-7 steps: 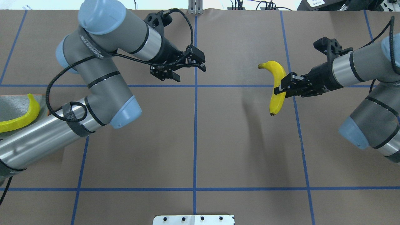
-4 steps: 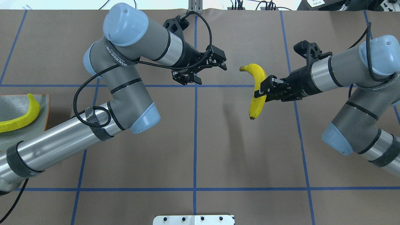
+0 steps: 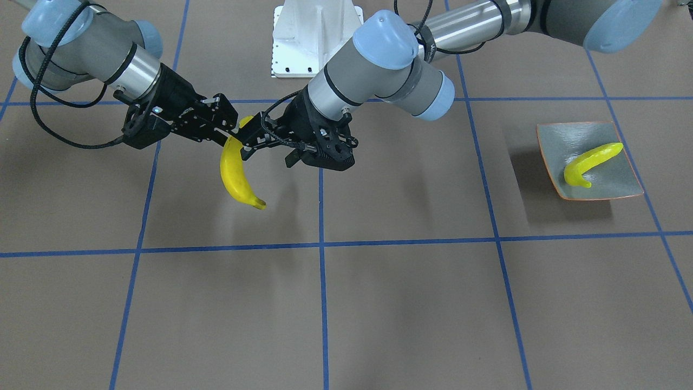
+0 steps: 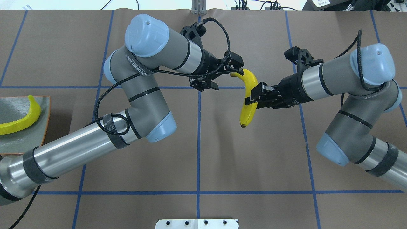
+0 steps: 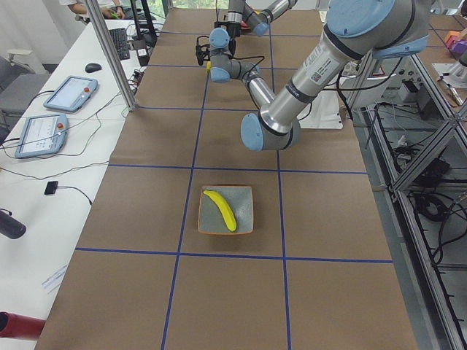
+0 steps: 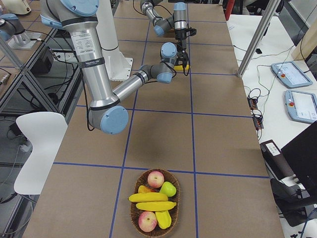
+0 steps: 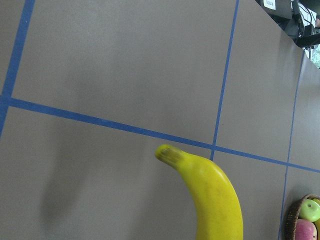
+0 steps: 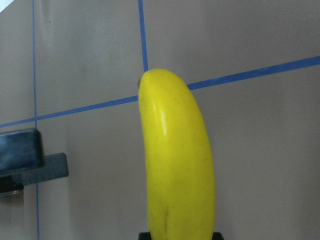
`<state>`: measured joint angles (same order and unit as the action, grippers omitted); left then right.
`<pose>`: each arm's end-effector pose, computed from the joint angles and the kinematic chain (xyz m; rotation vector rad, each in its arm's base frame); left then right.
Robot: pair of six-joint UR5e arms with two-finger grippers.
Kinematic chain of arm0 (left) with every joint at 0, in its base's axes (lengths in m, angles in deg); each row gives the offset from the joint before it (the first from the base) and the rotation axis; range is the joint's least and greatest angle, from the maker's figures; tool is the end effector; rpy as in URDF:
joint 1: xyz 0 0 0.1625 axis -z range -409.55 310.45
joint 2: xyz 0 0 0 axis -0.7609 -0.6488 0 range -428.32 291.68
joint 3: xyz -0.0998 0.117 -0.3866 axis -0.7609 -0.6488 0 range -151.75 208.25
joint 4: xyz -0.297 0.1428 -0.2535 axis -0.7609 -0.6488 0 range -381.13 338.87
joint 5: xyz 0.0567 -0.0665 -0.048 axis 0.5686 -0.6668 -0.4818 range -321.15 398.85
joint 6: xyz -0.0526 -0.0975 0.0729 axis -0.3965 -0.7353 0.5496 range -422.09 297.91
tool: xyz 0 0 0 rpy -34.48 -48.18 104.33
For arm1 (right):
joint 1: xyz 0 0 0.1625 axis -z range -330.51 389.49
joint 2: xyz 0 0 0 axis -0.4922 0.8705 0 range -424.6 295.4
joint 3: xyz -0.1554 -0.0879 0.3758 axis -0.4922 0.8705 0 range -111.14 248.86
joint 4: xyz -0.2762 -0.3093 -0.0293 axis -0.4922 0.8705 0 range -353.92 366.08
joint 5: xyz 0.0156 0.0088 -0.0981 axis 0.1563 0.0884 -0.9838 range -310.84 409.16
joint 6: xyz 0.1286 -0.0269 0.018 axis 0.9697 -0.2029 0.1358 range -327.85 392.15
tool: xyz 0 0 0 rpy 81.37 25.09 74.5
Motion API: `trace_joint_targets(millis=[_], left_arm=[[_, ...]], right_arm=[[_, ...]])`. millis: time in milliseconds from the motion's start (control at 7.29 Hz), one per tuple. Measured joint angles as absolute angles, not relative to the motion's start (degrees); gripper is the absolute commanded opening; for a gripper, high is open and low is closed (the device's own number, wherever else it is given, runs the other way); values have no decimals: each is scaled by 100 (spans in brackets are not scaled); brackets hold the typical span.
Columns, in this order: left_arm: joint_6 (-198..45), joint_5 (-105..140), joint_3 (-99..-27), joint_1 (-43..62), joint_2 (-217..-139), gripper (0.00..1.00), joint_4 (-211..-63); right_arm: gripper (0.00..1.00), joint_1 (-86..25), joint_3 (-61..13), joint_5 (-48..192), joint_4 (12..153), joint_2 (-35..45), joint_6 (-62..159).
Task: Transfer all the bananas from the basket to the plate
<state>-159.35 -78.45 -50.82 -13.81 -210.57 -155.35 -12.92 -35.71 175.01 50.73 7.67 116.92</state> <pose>0.5665 -0.4970 0.0669 -0.0123 1.5067 -0.2481 -0.3951 -0.4362 0.2739 0.0468 -1.3968 0.1160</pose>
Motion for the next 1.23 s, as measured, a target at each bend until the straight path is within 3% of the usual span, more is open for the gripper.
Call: trace_joint_targets(millis=[1097,1235], left_arm=[[-16035,-7530,-5062,-1557,-21082,99,-15631],[-16035,-7526,-5048,-1560,-21104,93,-15631]], right_arm=[[0,-1174,-3661,17433,5095,604,11691],[0,-1130,-3686,17432,5097,611,11689]])
